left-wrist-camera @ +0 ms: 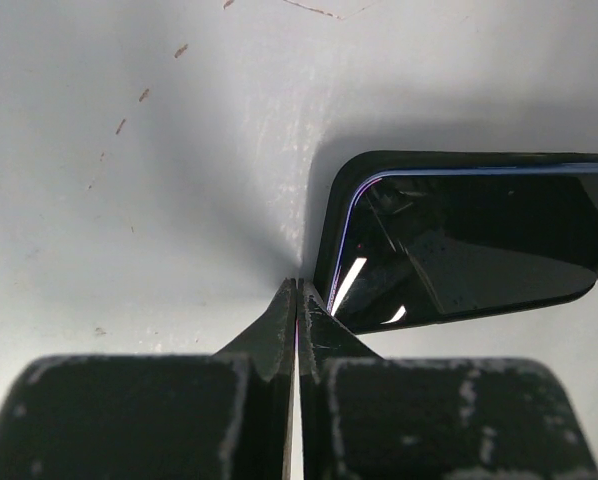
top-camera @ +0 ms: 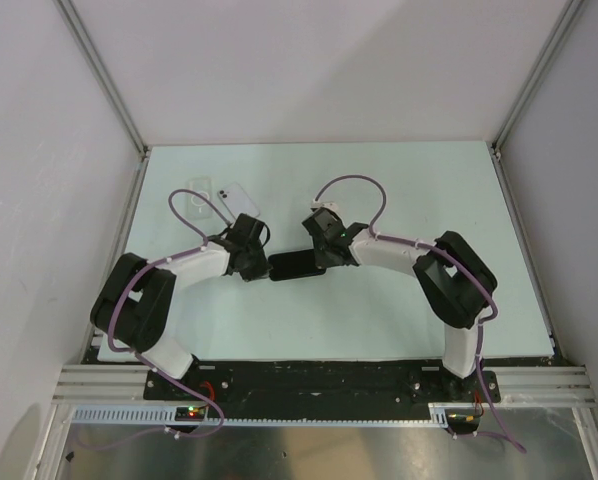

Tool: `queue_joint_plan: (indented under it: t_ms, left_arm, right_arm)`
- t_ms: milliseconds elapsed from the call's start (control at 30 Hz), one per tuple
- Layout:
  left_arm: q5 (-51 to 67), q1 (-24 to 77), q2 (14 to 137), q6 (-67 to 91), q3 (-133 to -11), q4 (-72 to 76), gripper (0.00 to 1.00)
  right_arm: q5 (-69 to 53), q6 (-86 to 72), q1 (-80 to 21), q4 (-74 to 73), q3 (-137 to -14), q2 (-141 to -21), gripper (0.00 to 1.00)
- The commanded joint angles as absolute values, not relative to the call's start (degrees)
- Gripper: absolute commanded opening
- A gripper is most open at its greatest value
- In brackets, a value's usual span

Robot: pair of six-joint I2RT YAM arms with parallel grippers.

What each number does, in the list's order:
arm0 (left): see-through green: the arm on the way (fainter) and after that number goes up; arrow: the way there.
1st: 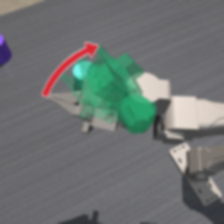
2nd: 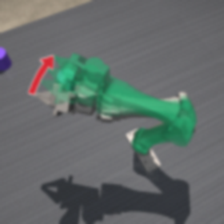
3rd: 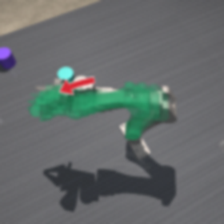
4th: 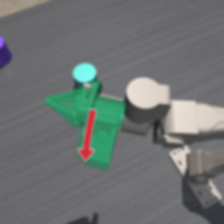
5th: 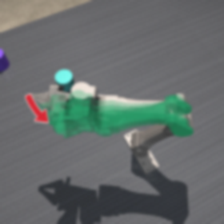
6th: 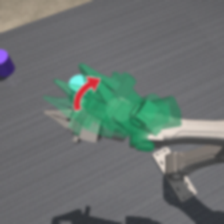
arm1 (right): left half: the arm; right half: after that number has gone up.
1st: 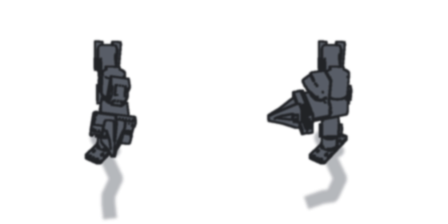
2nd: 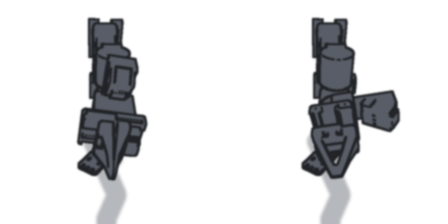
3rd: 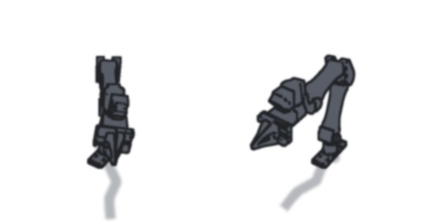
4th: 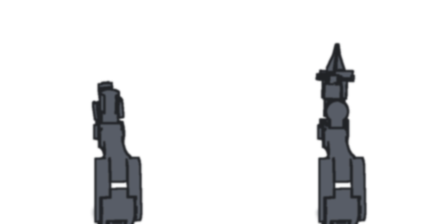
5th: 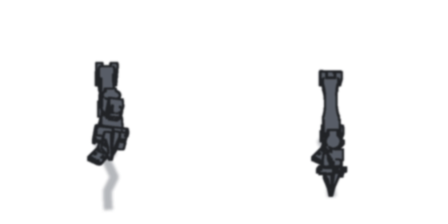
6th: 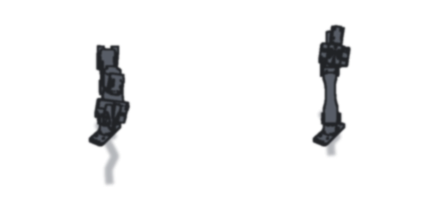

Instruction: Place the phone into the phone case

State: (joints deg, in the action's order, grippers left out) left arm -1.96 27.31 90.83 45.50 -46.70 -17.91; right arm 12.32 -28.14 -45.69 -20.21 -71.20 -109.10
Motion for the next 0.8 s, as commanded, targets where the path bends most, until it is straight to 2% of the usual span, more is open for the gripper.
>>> queue_joint_plan:
  t_ms: [0, 200, 500, 767]
  left_arm:
    - [-0.44, 28.29, 92.39, 45.8, -48.96, -14.82, 0.0]
    - [-0.44, 28.13, 92.51, 45.44, -49.33, -14.84, 0.0]
    - [-1.06, 26.75, 87.91, 43.46, -48.68, -15.42, 0.03]
    - [-1.55, 26.68, 81.38, 42.91, -45.79, -17.32, 0.06]
  right_arm:
    - [6.78, -30.5, -49.77, -20.64, -69.29, -117.14, 0.07]
    - [7.03, -31.79, -50.4, -21.39, -69.27, -117.73, 0.09]
    - [8.08, -28.98, -46.99, -21.33, -70.86, -105.79, 0.33]
    - [5.35, -26.38, -41.61, -21.74, -75.92, -102.25, 0.38]
